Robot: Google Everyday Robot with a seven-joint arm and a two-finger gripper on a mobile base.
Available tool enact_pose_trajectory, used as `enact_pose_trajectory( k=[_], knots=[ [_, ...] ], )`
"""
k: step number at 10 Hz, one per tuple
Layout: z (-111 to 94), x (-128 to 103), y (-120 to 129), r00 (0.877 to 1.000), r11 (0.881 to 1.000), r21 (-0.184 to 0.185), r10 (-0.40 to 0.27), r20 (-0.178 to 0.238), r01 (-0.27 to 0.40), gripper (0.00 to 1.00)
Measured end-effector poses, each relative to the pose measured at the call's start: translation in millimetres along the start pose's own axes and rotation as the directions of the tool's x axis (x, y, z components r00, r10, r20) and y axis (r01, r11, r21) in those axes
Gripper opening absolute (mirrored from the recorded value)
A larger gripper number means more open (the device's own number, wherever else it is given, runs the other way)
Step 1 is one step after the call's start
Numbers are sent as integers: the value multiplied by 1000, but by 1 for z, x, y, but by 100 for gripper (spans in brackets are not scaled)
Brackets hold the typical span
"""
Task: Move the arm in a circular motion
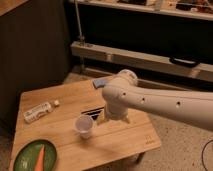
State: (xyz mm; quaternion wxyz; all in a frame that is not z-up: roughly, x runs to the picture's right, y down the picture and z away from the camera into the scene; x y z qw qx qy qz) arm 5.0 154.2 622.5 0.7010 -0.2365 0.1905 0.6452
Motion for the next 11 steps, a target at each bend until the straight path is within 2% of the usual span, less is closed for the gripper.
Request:
enact_pose_trajectory(
  k=[2, 4, 5, 8, 11],
  knots=[
    [-41, 24, 60, 995, 995, 14, -95, 15, 95, 80],
    [-63, 33, 96, 987, 987, 20, -159, 19, 159, 80],
    [-66, 32, 106, 983, 984, 18, -180, 20, 180, 80],
    [-63, 13, 121, 974, 975, 4, -224, 26, 224, 80],
    [-55, -29, 105, 971, 972, -6, -234, 35, 235, 80]
  ],
)
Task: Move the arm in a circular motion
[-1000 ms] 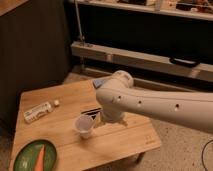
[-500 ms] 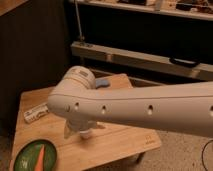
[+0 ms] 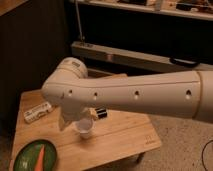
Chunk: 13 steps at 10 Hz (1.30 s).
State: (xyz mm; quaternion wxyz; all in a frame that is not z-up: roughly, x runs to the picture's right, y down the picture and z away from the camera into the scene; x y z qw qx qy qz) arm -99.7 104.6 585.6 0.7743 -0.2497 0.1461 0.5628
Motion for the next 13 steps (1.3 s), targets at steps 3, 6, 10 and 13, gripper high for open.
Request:
enact_pose_trajectory(
  k=[3, 6, 10, 13],
  knots=[
    [19, -46, -56, 999, 999, -22, 36, 7, -36, 80],
    [47, -67, -133, 990, 989, -45, 141, -4, -141, 80],
    [73, -31, -242, 944, 943, -44, 329, -37, -331, 80],
    [74, 27, -277, 921, 920, -58, 385, -58, -388, 80]
  ],
)
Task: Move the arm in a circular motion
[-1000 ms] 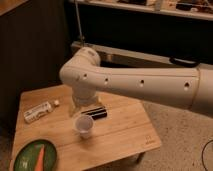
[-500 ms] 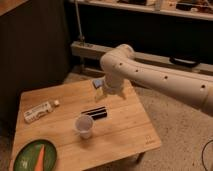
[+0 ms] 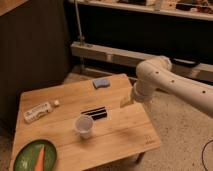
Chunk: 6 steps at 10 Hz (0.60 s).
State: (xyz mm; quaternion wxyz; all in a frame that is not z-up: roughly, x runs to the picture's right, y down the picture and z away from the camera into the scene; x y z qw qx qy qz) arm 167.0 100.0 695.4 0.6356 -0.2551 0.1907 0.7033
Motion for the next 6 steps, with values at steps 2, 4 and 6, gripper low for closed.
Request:
enact_pose_trajectory(
  k=[2, 4, 6],
  knots=[
    [-6, 37, -1, 999, 999, -4, -40, -3, 40, 80],
    [-11, 74, 27, 995, 995, -23, -96, 8, 96, 80],
    [-14, 106, 61, 989, 988, -48, -146, 21, 147, 80]
  ],
)
